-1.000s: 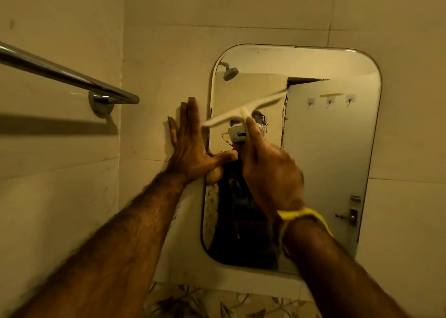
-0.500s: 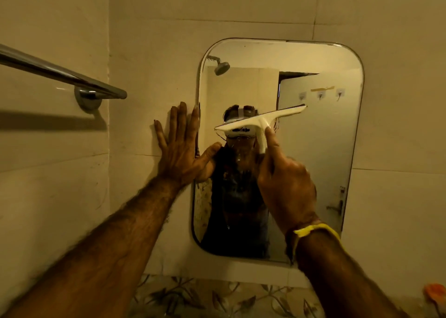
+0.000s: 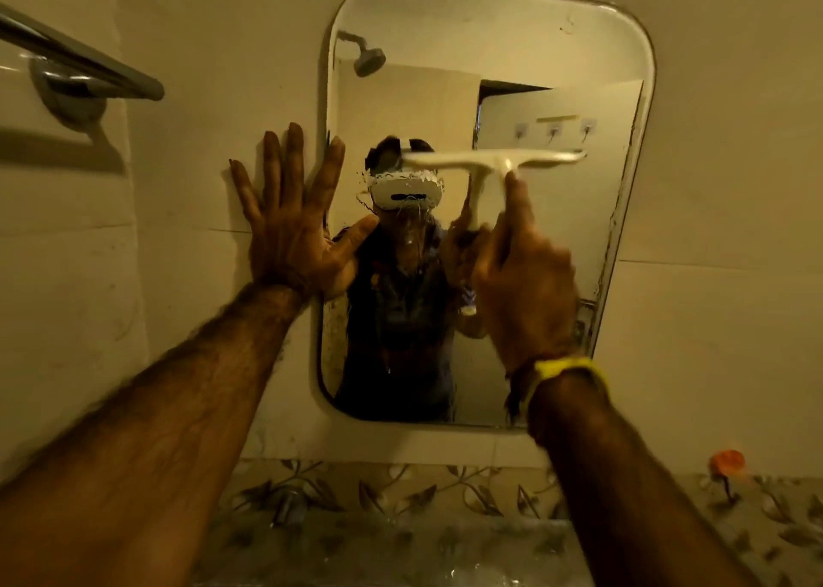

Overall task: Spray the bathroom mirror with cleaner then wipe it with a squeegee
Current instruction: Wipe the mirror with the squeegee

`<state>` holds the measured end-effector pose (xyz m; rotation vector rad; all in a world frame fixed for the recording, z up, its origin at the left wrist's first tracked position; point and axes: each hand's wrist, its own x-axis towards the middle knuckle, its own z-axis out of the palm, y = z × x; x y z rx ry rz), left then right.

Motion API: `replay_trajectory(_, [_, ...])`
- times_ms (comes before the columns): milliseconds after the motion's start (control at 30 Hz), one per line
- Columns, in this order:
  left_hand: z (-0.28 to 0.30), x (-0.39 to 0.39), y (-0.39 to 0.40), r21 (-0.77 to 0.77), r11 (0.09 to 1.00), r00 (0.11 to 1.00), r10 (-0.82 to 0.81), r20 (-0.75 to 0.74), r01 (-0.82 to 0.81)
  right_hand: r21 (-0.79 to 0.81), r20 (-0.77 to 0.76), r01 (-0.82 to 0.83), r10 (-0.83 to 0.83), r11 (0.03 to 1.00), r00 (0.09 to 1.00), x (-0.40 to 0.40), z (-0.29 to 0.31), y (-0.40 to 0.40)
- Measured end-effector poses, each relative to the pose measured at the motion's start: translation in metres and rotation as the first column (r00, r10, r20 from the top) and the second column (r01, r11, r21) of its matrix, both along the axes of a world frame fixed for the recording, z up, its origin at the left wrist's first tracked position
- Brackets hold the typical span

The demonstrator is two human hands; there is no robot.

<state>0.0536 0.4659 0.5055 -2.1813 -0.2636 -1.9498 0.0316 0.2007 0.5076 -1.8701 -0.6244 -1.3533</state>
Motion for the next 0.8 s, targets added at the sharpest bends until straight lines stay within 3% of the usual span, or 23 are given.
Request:
replay_trajectory(100, [-0.002,-0.002,-0.003,0.009,1.000,1.000,-0.030,0.010,0.030,0.167,0.027,0.047,-0.053,0.985,0.998,0.023,0.058,-0.011])
replay_trajectory(200, [-0.005,-0.002,-0.004,0.015,0.999,0.999,-0.047,0.016,0.047,0.277,-0.043,0.080,-0.071,0.958,0.997,0.033,0.089,-0.024])
replay_trajectory(400, [-0.004,-0.003,-0.002,0.008,0.999,0.999,-0.048,-0.004,0.048,0.267,-0.132,0.082,-0.047,0.960,0.990,0.011,0.006,-0.003])
replay_trajectory(633, [-0.006,-0.003,-0.005,0.029,0.995,0.995,-0.096,-0.006,0.096,0.350,-0.161,0.132,-0.080,0.927,0.984,0.021,0.060,-0.020])
replay_trajectory(800, [-0.005,-0.008,-0.001,0.038,0.992,0.993,-0.118,-0.009,0.118,0.206,-0.179,0.083,-0.046,0.975,0.983,-0.006,-0.010,0.003])
